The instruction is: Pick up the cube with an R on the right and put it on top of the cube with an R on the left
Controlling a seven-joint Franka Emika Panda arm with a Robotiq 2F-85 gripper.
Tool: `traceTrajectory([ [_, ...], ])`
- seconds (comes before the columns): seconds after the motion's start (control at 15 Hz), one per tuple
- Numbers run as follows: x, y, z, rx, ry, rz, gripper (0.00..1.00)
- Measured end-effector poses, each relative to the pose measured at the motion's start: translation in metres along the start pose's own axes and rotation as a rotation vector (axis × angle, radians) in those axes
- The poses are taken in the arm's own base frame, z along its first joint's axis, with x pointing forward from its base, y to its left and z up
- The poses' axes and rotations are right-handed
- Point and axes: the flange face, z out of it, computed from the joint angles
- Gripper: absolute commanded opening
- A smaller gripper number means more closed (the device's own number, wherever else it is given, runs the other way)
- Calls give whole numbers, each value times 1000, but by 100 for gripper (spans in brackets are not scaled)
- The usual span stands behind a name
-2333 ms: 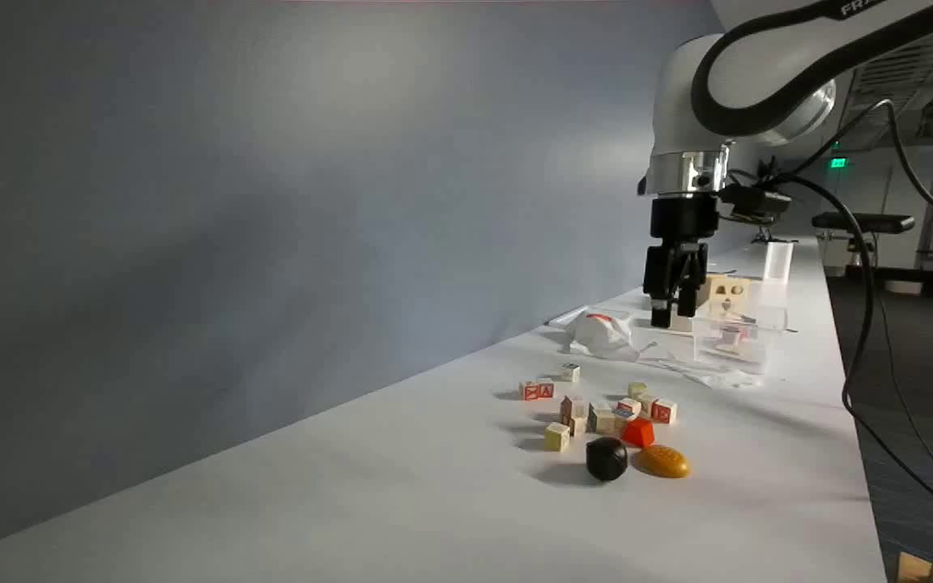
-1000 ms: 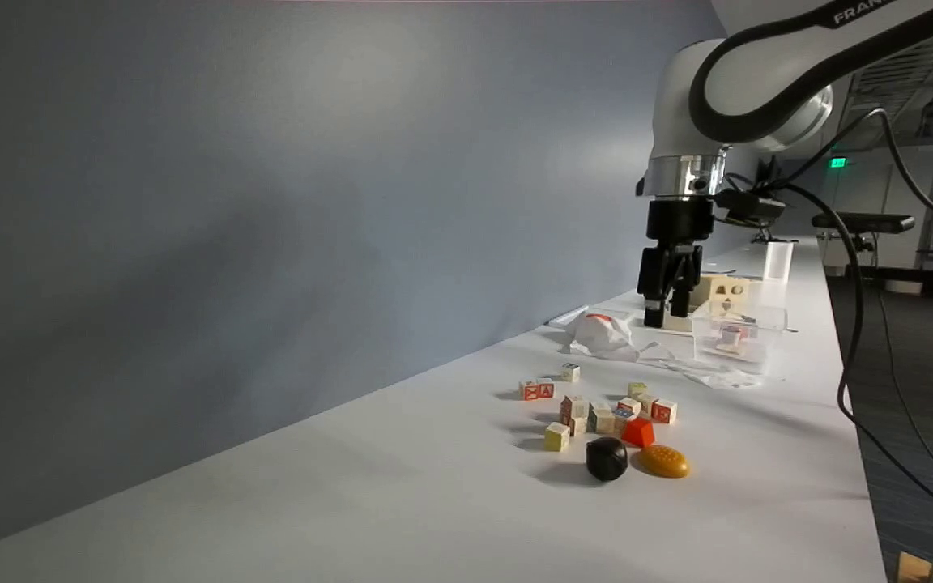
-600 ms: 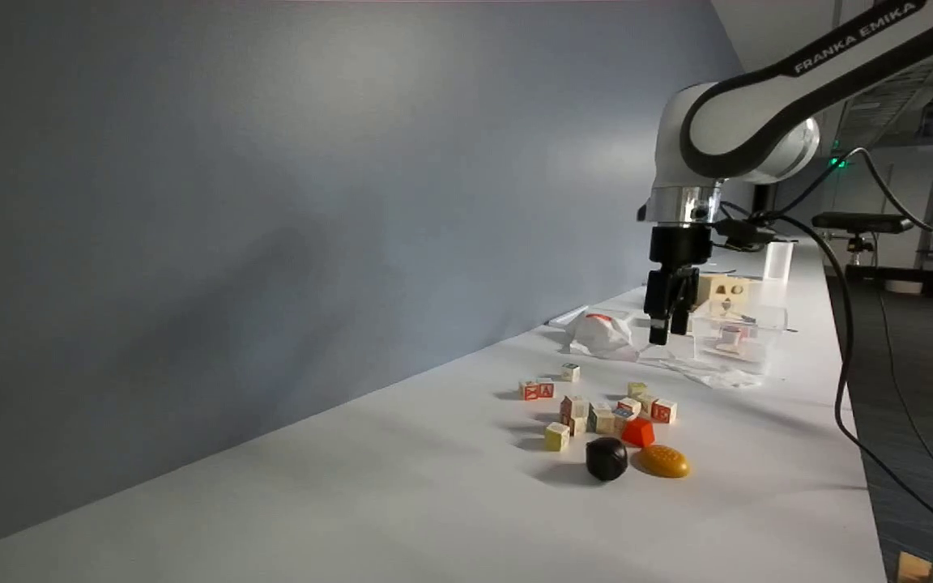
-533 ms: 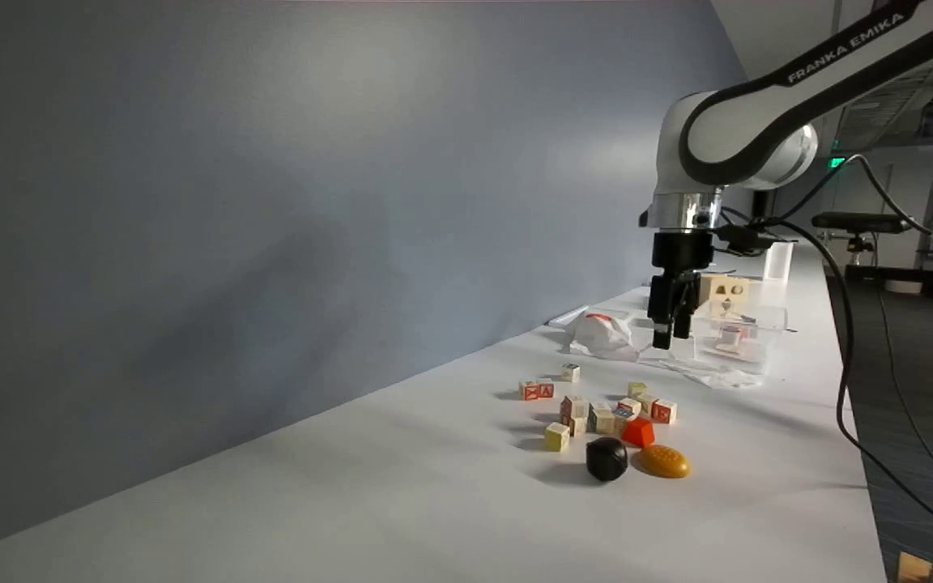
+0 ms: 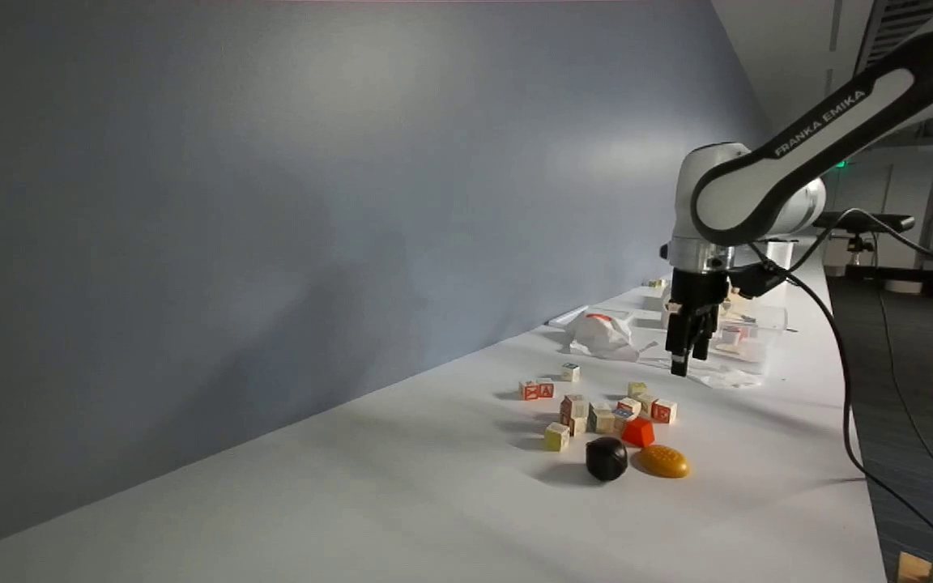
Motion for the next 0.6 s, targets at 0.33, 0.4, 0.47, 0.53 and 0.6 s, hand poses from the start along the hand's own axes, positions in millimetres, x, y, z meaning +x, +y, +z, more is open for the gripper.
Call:
traceTrajectory([
  [0.33, -7, 13, 33, -32, -28, -1, 100],
  [0.4, -7, 13, 33, -32, -30, -1, 100],
  [0.47, -7, 13, 33, -32, -30, -1, 100],
  [0.53, -6, 13, 33, -32, -30, -1, 100],
  [0.6, -6, 13, 33, -30, -30, -1, 100],
])
